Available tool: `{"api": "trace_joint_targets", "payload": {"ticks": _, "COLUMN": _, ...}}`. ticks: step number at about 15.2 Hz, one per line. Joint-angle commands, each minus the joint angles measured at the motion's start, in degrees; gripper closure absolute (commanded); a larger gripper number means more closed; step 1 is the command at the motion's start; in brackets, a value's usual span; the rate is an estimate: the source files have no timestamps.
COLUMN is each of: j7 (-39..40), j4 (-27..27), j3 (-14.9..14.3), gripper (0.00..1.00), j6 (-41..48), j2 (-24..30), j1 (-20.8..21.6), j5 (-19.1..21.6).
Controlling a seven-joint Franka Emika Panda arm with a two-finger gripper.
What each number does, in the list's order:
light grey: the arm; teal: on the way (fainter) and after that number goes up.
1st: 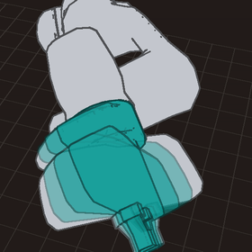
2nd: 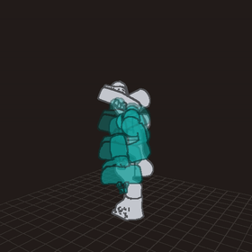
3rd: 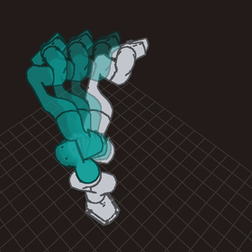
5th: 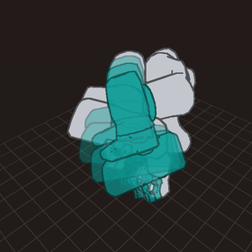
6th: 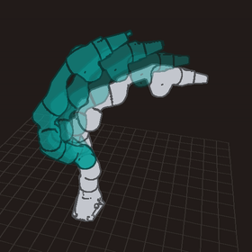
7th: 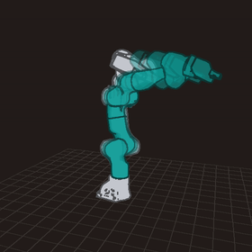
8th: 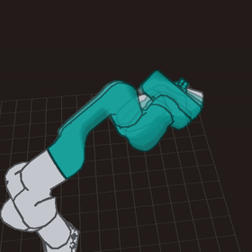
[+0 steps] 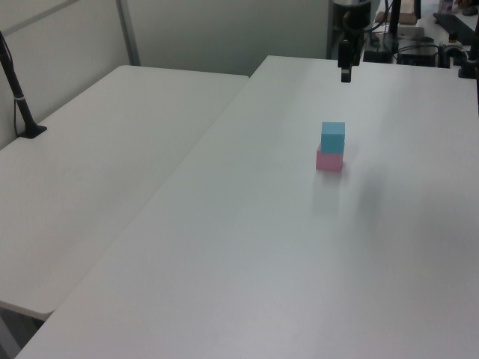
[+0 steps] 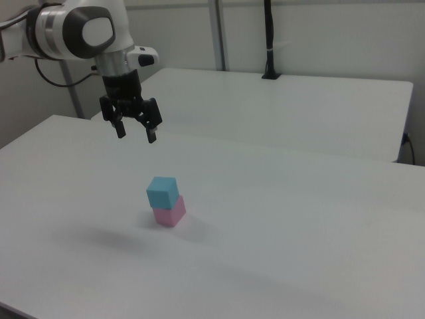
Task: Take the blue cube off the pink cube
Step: 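Lower the open gripper down over the light blue cube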
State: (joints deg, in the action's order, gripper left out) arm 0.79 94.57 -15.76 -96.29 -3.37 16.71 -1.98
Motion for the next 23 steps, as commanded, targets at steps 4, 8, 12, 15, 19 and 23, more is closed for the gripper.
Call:
{"api": "trace_joint_targets", "payload": {"ticks": 4, "j7": 2.5, "j4": -0.7, "j3": 0.7, "gripper": 0.0, "j6": 1.5, "j2": 0.0, "j1": -1.0, "j5": 0.4}}
{"api": "trace_joint_targets", "payload": {"ticks": 8, "j7": 5.6, "j4": -0.3, "j3": 0.6, "gripper": 0.0, "j6": 1.4, "j2": -0.5, "j1": -1.1, "j5": 0.3}}
{"api": "trace_joint_targets", "payload": {"ticks": 12, "j7": 8.3, "j4": 2.3, "j3": 0.2, "gripper": 0.0, "j6": -1.1, "j2": -2.6, "j1": -0.9, "j5": -0.6}}
{"api": "trace_joint_targets", "payload": {"ticks": 15, "j7": 8.5, "j4": 4.9, "j3": 0.2, "gripper": 0.0, "j6": -6.4, "j2": -4.8, "j1": -0.9, "j5": -2.8}}
{"api": "trace_joint_targets", "payload": {"ticks": 19, "j7": 8.5, "j4": 6.7, "j3": 0.3, "gripper": 0.0, "j6": -10.9, "j2": -8.4, "j1": -0.3, "j5": -4.1}}
{"api": "trace_joint_targets", "payload": {"ticks": 23, "j7": 7.8, "j4": 7.0, "j3": 0.3, "gripper": 0.0, "j6": -15.1, "j2": -11.9, "j1": -0.1, "j5": -4.3}}
